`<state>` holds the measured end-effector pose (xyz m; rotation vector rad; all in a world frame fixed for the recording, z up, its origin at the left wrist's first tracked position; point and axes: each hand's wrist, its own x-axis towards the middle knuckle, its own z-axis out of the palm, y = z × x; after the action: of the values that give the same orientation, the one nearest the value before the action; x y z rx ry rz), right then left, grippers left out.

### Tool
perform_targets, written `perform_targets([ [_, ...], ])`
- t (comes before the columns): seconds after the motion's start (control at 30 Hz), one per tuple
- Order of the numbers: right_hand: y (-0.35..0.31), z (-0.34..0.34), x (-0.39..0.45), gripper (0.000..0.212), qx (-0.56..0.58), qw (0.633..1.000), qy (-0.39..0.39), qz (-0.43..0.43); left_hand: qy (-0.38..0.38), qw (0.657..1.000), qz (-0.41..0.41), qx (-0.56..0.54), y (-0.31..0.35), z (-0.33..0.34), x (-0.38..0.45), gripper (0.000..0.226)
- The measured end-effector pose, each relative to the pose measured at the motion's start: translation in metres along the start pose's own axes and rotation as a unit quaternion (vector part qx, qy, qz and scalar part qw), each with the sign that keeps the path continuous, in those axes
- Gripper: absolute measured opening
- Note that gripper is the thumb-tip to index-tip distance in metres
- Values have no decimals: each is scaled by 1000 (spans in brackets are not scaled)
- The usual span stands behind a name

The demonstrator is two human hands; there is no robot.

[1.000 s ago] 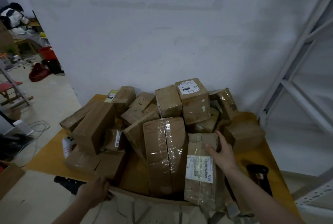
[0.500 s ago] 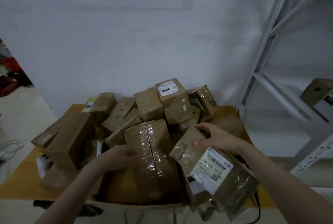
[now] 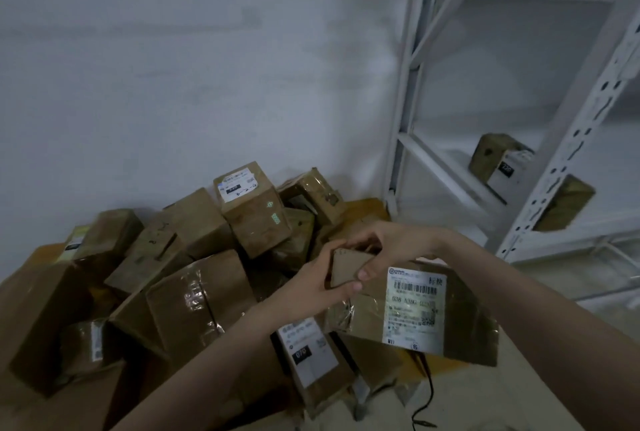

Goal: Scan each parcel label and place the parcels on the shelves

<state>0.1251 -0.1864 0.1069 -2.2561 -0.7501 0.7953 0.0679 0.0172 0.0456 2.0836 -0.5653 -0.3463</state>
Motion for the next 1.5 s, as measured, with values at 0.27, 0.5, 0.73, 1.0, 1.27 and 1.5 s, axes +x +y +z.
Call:
perform_targets([
  [0.27, 47, -21, -2, 66, -1, 999, 51, 0, 93, 995, -19, -37, 6, 30, 33, 58],
  [0.5, 72, -44, -21, 32, -50, 989, 131, -43, 164, 980, -83, -78, -1, 38, 28, 69],
  [0.73, 141, -13, -24, 24, 98, 893, 438, -27, 288, 943, -149, -76, -13, 44, -2, 62],
  [1.0, 221, 101, 4, 23, 149, 953, 134, 228, 408, 885, -205, -91, -24, 76, -38, 54],
  [1.27, 249, 135, 36, 45, 301, 884, 129, 333, 385, 892, -215, -104, -32, 82, -53, 53],
  [1.5, 256, 117, 38, 38, 405, 824, 152, 366, 379, 899, -197, -95, -44, 68, -48, 53],
])
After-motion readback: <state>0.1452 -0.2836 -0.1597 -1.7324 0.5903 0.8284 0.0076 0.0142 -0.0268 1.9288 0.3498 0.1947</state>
